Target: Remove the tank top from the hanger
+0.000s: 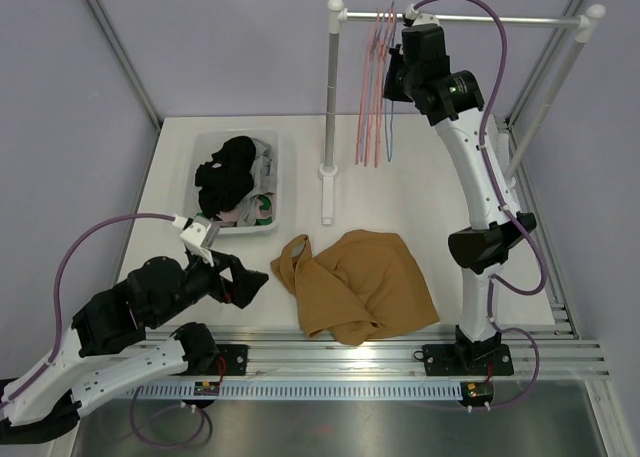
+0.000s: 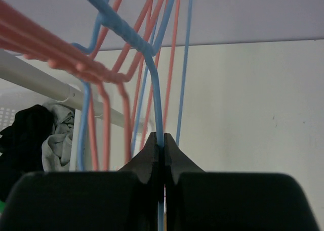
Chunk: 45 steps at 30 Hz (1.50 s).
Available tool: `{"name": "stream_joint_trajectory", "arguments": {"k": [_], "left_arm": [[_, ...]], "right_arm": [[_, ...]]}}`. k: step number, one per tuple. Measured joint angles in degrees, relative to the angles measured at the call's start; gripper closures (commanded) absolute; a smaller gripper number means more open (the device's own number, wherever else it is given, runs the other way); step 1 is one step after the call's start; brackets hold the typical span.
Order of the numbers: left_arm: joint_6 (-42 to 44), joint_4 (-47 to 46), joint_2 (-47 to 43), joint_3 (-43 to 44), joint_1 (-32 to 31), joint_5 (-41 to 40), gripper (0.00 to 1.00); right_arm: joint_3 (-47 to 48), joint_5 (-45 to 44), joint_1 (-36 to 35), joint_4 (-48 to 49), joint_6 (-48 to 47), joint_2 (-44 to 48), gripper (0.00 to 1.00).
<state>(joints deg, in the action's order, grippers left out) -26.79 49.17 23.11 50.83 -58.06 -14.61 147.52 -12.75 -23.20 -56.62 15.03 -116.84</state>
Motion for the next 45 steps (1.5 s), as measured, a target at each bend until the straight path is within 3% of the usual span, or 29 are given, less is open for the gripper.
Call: {"name": "stream_joint_trajectory", "arguments": {"k": [9, 11, 13, 14, 17, 19, 21, 22, 23, 28, 34, 40, 45], "left_arm": [[0.0, 0.0, 0.5, -0.4, 0.0, -0.3, 0.01], [0.0, -0.2, 1.1, -0.4, 0.0, -0.4, 0.01], [0.0, -0.7, 2.1, -0.4, 0.0, -0.4, 0.01], [0.0, -1.0, 2.7, -0.5, 0.0, -0.5, 0.01], [-0.3, -2.4, 5.6, -0.5, 0.0, -1.1, 0.01], [-0.7, -3.2, 7.8, -0.5, 0.0, -1.6, 0.01], [-1.6, -4.2, 10.9, -0.6, 0.0, -2.3, 0.01], [-2.0, -4.8, 12.6, -0.6, 0.0, -2.6, 0.01], [-2.3, -5.4, 14.1, -0.6, -0.1, -2.8, 0.01], [-3.7, -10.4, 25.9, -0.6, -3.0, -3.7, 0.01], [-3.7, -19.6, 42.3, -0.5, -7.0, 0.1, 0.01], [-3.7, -27.1, 56.7, -0.2, -8.0, 4.0, 0.01], [-4.4, -26.6, 70.1, 5.8, -9.6, 2.1, 0.01]], "right_arm": [[-6.7, 0.1, -1.2, 4.6, 0.3, 2.1, 0.99], [-7.8, 0.2, -1.2, 4.4, 0.1, 3.2, 0.82], [-8.9, 0.2, -1.2, 4.2, -0.2, 4.3, 0.75], [-9.5, 0.1, -1.2, 4.0, -0.5, 5.0, 0.66], [-11.8, -0.1, -1.1, 3.4, -1.3, 7.8, 0.59], [-13.3, -0.2, -1.0, 3.2, -1.5, 9.9, 0.42], [-15.0, -0.3, -0.9, 3.0, -1.8, 12.9, 0.13], [-15.8, -0.3, -0.9, 2.7, -2.0, 14.6, 0.03], [-16.6, -0.4, -0.8, 2.6, -2.4, 16.4, 0.00], [-25.1, -0.1, -0.7, 2.6, -3.3, 28.5, 0.01], [-44.4, 4.0, -0.7, 5.0, -2.7, 47.8, 0.00], [-64.4, 15.7, -0.7, 6.7, -0.5, 63.6, 0.01], [-71.5, 23.6, -0.7, 7.5, 0.7, 70.6, 0.01]]}}
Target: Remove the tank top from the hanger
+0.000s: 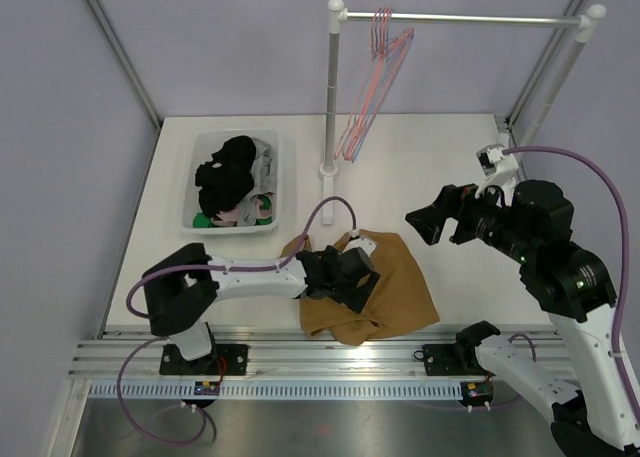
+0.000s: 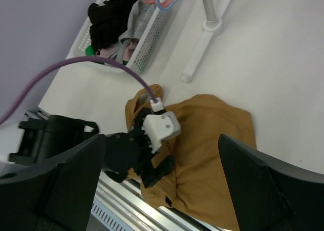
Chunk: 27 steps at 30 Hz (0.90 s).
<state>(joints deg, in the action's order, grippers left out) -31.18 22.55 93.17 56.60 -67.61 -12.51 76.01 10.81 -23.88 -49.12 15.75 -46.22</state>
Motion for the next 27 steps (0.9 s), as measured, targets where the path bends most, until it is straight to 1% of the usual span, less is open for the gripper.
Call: {"name": "stream_joint_trajectory", "arguments": {"k": [1, 3, 4, 5, 6, 8, 11, 14, 16, 18, 20, 23, 27], "left_arm": [[-0.3, 0.3, 2.3, 1.2, -0.6, -0.7, 0.01], [-0.8, 0.5, 5.8, 2.5, -1.7, -1.5, 0.20], [-0.8, 0.4, 7.2, 2.7, -2.1, -1.9, 0.33], [-0.9, 0.5, 7.7, 3.1, -2.6, -2.7, 0.49], [-1.2, 0.3, 7.9, 3.4, -3.0, -2.8, 0.77], [-1.8, 0.1, 8.2, 3.5, -3.5, -3.0, 0.99], [-2.5, 0.8, 8.2, 4.0, -4.3, -4.2, 1.00], [-3.6, 4.1, 6.8, 4.3, -5.1, -6.8, 1.00], [-4.6, 8.3, 3.3, 4.3, -5.5, -9.6, 1.00], [-5.6, 13.2, -2.2, 5.1, -5.7, -13.4, 1.00], [-6.2, 17.5, -7.6, 7.3, -5.7, -17.0, 1.00], [-6.7, 24.1, -15.6, 13.2, -5.5, -23.2, 1.00], [-6.8, 31.6, -21.5, 21.9, -3.8, -29.6, 1.00]], "right_arm": [[-0.4, 1.2, 0.0, 0.0, 0.1, 1.1, 0.00], [-0.5, 3.0, 0.0, 0.2, 0.2, 2.8, 0.00], [-0.5, 3.8, 0.0, 0.3, 0.2, 3.7, 0.01], [-0.5, 4.5, 0.0, 0.5, 0.2, 4.6, 0.00], [-0.5, 5.3, 0.0, 0.5, 0.2, 5.5, 0.01], [-0.5, 6.4, 0.0, 0.8, 0.2, 6.8, 0.01], [-0.3, 7.6, 0.0, 0.9, 0.1, 7.9, 0.01], [-0.3, 8.2, 0.0, 0.8, 0.1, 8.5, 0.00], [-0.3, 8.3, 0.0, 0.9, 0.0, 9.1, 0.01], [-0.3, 8.3, 0.0, 0.9, 0.0, 9.9, 0.01], [-0.3, 8.3, 0.0, 0.8, -0.1, 10.5, 0.01], [-0.3, 8.3, 0.0, 0.8, -0.2, 11.2, 0.01], [-0.1, 8.3, 0.0, 0.8, -0.2, 11.3, 0.01]]}}
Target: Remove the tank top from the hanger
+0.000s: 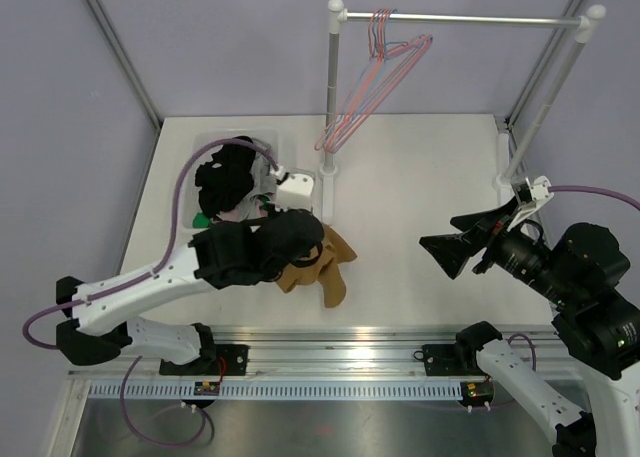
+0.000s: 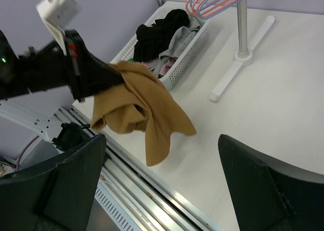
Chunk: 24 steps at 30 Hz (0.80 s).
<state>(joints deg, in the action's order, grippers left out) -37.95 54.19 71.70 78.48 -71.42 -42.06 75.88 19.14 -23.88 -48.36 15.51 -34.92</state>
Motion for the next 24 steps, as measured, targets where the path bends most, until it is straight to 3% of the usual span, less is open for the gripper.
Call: {"name": "stream_joint_trajectory", "arguments": {"k": [5, 14, 19, 24], "left_arm": [[4.0, 7.1, -2.4, 8.9, 8.3, -4.3, 1.00], [17.2, 7.8, 2.1, 20.0, 38.9, 2.1, 1.00], [21.2, 8.5, 13.8, 31.3, 50.2, 9.1, 1.00], [23.0, 8.5, 30.2, 44.5, 56.1, 16.0, 1.00]], "right_arm": [[1.9, 0.0, 0.0, -0.9, -0.3, 0.0, 0.01], [4.2, 0.0, 0.0, -0.9, -0.6, 0.0, 0.01], [4.3, 0.3, 0.0, -0.8, -0.7, -0.2, 0.01], [4.2, 1.8, 0.0, -0.3, -0.7, -1.4, 0.00]]}}
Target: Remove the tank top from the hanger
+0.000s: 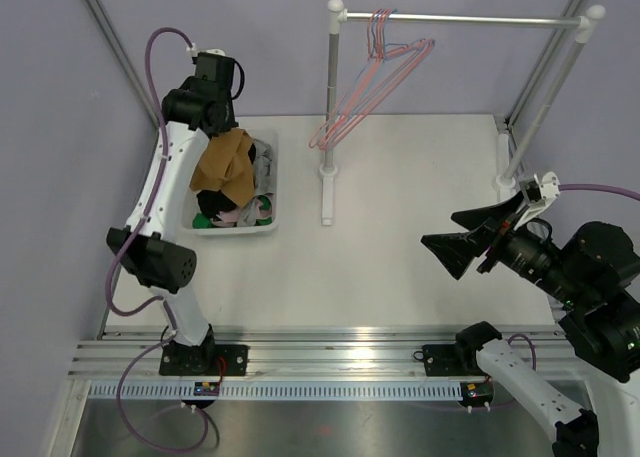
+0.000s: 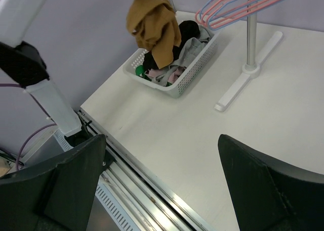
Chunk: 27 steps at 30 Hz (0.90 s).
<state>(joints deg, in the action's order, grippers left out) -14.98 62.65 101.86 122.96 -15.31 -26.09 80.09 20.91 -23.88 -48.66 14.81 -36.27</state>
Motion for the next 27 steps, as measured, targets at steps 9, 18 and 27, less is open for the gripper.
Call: {"name": "stream_joint_trajectory", "arguments": {"k": [9, 18, 27], "left_arm": [[-2.0, -7.1, 22.0, -9.3, 6.6, 12.3, 1.00], [-4.9, -11.8, 20.9, -13.3, 8.6, 16.3, 0.95], [-4.7, -7.8, 9.8, -12.1, 9.0, 19.0, 0.01]], "right_arm": [[-5.1, 3.7, 0.0, 3.8, 0.9, -0.3, 0.01], [-7.2, 5.8, 0.0, 4.1, 1.4, 0.7, 0.01], [-7.2, 2.9, 0.0, 4.0, 1.4, 1.1, 0.01]]}}
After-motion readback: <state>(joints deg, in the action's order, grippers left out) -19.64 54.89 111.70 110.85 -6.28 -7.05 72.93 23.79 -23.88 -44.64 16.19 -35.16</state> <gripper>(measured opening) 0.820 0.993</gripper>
